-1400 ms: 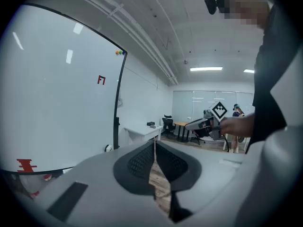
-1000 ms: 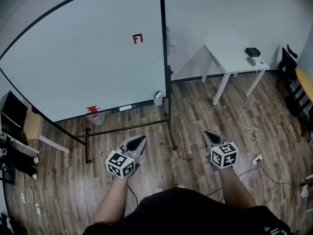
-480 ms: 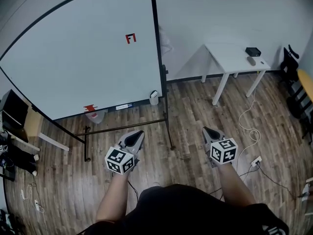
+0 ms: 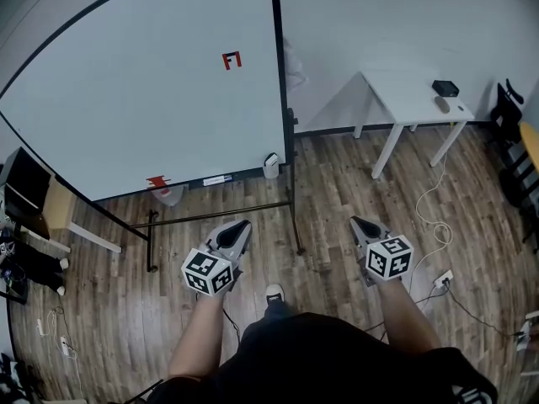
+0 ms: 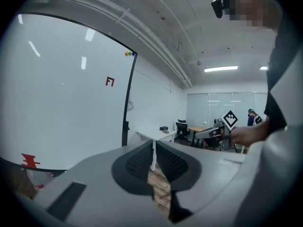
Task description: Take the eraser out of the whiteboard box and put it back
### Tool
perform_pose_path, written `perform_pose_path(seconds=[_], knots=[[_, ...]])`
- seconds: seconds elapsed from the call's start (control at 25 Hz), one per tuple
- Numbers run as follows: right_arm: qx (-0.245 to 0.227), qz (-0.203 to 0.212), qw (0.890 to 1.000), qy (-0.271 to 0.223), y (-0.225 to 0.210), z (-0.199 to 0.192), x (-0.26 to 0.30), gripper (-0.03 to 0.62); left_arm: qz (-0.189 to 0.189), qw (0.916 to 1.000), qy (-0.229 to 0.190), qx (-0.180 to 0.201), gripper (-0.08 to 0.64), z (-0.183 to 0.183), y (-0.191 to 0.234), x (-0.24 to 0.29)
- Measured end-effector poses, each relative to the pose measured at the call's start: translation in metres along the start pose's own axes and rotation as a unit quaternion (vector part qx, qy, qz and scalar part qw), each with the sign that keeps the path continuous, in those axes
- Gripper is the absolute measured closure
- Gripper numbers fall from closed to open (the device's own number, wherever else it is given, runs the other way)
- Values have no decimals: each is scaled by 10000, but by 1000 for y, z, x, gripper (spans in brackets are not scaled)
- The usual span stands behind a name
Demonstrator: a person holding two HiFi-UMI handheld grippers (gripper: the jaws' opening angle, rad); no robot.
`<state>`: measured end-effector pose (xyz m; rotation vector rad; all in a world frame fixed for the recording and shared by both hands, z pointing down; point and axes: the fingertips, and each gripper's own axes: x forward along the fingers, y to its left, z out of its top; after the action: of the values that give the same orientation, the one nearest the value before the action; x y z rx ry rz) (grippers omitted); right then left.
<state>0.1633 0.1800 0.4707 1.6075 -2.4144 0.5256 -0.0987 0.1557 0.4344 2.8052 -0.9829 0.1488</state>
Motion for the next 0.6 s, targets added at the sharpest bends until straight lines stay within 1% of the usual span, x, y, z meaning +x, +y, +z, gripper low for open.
perform_pose_path(seconds=[0.32,0.6], knots=[[-13,-72,10000,40,-6,8,28,598,-88,9999,98,-11,540,-2,25,19],[41,-32,9997,235,-11,6,55,598,-181,9995,229,-97,540,-11,51,40]])
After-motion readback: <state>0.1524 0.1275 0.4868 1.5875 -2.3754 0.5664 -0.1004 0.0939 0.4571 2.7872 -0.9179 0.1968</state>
